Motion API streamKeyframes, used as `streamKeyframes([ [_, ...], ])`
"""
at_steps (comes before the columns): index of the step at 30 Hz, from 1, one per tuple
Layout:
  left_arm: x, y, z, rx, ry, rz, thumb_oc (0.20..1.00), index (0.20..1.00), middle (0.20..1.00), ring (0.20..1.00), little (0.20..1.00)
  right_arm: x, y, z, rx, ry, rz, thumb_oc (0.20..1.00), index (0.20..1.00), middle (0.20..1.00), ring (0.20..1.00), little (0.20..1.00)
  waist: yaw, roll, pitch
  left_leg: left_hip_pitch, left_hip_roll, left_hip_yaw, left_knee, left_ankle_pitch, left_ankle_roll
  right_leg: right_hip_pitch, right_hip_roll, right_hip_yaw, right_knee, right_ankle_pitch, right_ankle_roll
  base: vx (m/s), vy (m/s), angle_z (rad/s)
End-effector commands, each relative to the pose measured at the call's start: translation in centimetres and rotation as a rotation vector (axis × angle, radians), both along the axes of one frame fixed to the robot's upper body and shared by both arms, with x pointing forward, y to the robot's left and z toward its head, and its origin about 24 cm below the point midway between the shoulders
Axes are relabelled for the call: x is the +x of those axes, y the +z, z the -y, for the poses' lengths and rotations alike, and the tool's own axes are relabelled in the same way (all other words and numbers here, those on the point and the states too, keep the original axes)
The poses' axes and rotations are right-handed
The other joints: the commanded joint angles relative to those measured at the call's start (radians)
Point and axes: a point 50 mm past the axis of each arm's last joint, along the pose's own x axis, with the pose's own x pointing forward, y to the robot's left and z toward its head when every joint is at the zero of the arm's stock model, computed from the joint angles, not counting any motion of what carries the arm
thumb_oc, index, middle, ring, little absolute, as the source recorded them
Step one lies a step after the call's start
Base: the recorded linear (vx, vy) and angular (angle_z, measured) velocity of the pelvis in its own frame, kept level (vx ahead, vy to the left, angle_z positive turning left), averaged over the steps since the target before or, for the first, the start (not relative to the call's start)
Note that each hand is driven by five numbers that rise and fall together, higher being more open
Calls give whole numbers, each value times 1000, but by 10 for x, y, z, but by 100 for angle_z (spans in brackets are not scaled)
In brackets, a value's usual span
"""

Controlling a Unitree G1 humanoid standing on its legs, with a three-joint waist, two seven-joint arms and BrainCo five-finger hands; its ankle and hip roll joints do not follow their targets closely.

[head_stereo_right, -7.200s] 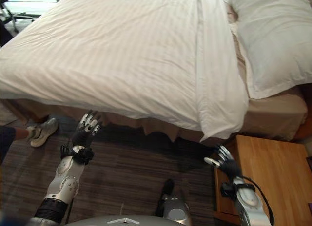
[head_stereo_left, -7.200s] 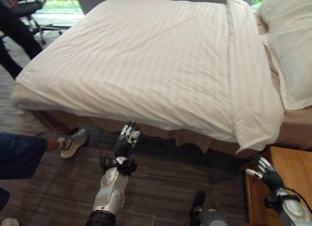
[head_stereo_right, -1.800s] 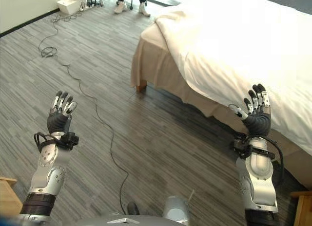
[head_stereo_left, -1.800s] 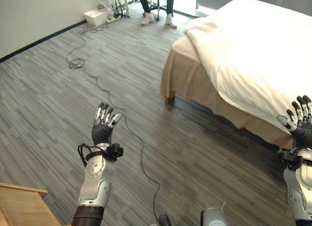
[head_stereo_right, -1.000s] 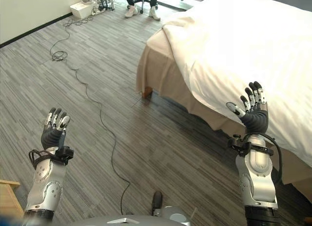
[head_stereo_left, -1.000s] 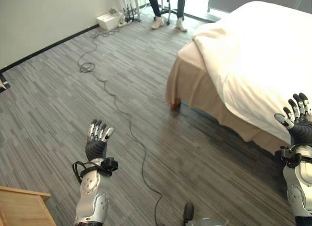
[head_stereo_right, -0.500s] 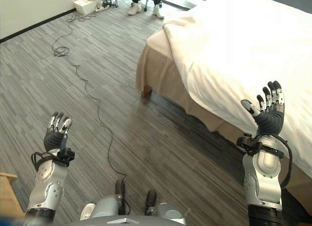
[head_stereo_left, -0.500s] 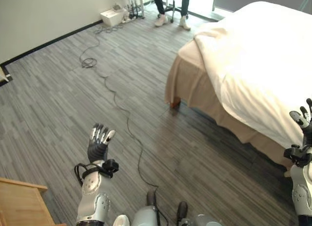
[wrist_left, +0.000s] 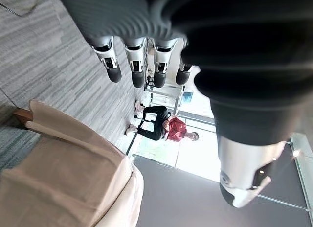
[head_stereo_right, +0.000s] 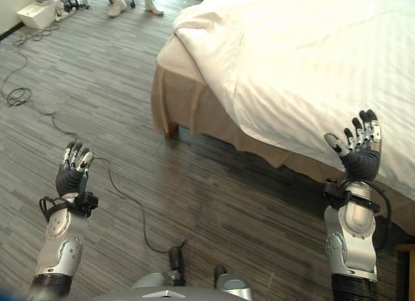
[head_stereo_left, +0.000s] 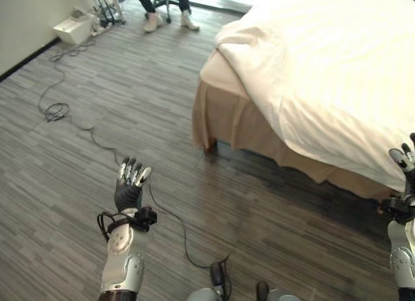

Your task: Making the bed.

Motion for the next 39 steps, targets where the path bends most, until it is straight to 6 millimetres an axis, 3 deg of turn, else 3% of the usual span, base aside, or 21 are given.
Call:
streamKeyframes([
  [1,1,33,-14,131,-12,115,1000,1000,1000,1000,1000,4,23,-2,8,2,144,1000,1000,1000,1000,1000,17,-32,-41,-8,-12,24,65,-74,29,-15,-94,-22,71,302,55,206,399,24],
  [4,3,34,-14,135,-10,116,1000,1000,1000,1000,1000,5,21,-6,22,24,145,1000,1000,1000,1000,1000,12,-25,-25,23,-10,44,45,-78,41,-67,-99,-28,172,307,61,112,248,4],
  [8,5,38,-14,148,-17,128,1000,1000,1000,1000,1000,8,14,-13,14,69,105,1000,1000,1000,1000,1000,10,-16,-15,90,-3,79,-12,-67,40,-146,-71,-68,240,248,56,77,120,-24],
  [9,6,38,-13,148,-18,130,1000,1000,1000,1000,1000,8,14,-13,12,77,103,1000,1000,1000,1000,1000,9,-12,-10,94,3,86,-16,-60,32,-182,-39,-72,234,198,52,-11,-4,-20],
  [11,6,35,-10,133,-23,124,1000,1000,1000,1000,1000,8,14,-13,24,83,109,1000,1000,1000,1000,1000,6,-8,-5,108,6,86,-16,-60,18,-190,8,-89,146,98,34,43,-37,-6],
  [17,4,29,-9,129,-24,103,1000,1000,1000,1000,1000,8,11,-14,30,88,101,1000,1000,1000,1000,1000,24,-12,-14,132,7,97,-16,-69,7,-160,34,-137,10,89,28,73,-89,8],
  [18,-2,25,-13,112,-4,92,1000,1000,1000,1000,1000,11,11,-18,28,110,94,1000,1000,1000,1000,1000,48,-27,-31,135,12,100,6,-77,-9,-89,33,-176,-73,76,22,130,-204,-16],
  [22,-6,20,-13,78,7,85,1000,1000,1000,1000,1000,16,16,-20,29,126,115,1000,1000,1000,1000,1000,69,-38,-46,126,26,104,51,-81,-34,-27,53,-181,-156,79,7,128,-282,-11],
  [26,-4,18,-9,52,-1,81,1000,1000,1000,1000,1000,16,22,-17,40,118,146,1000,1000,1000,1000,1000,73,-51,-40,78,52,83,173,-73,-66,11,72,-173,-191,59,-31,52,-241,19],
  [28,0,18,-5,43,-19,87,1000,1000,1000,1000,1000,15,21,-14,47,105,147,1000,1000,1000,1000,1000,69,-57,-20,24,86,87,319,-34,-91,37,73,-179,-188,40,-56,19,-272,10],
  [29,3,19,-1,33,-33,96,1000,1000,1000,1000,1000,14,20,-14,54,107,146,1000,1000,1000,1000,1000,71,-58,7,-57,117,49,508,2,-116,61,84,-187,-181,23,-86,-7,-262,27],
  [31,4,20,-1,36,-30,100,1000,1000,1000,1000,1000,14,21,-15,51,114,147,1000,1000,1000,1000,1000,73,-57,11,-91,112,14,567,8,-118,66,89,-183,-183,20,-93,26,-158,14],
  [33,4,19,-2,30,-17,95,1000,1000,1000,1000,1000,13,21,-14,50,106,144,1000,1000,1000,1000,1000,66,-63,1,-100,117,-5,520,5,-103,72,83,-178,-187,16,-91,115,-95,-29],
  [34,2,17,-4,28,0,83,1000,1000,1000,1000,1000,11,21,-9,56,82,151,1000,1000,1000,1000,1000,58,-71,-15,-91,129,-27,376,1,-91,79,63,-176,-181,7,-89,129,-25,-29],
  [35,2,16,-4,27,0,83,1000,1000,1000,1000,1000,11,21,-9,56,82,150,1000,1000,1000,1000,1000,58,-76,-15,-79,122,-24,355,11,-91,81,58,-176,-180,6,-88,177,4,-21],
  [37,1,15,-5,26,6,78,1000,1000,1000,1000,1000,10,20,-7,55,72,149,1000,1000,1000,1000,1000,56,-72,-22,-60,111,-47,260,26,-94,78,54,-174,-173,-3,-86,97,68,-15],
  [38,1,13,-6,24,16,69,1000,1000,1000,1000,1000,9,21,-4,45,61,146,1000,1000,1000,1000,1000,47,-57,-25,-42,101,-86,128,61,-109,82,47,-171,-167,-13,-85,130,131,-17],
  [39,1,12,-6,28,23,65,1000,1000,1000,1000,1000,9,20,-2,36,51,137,1000,1000,1000,1000,1000,41,-48,-24,-52,103,-110,89,95,-125,90,43,-167,-168,-17,-86,267,260,-23],
])
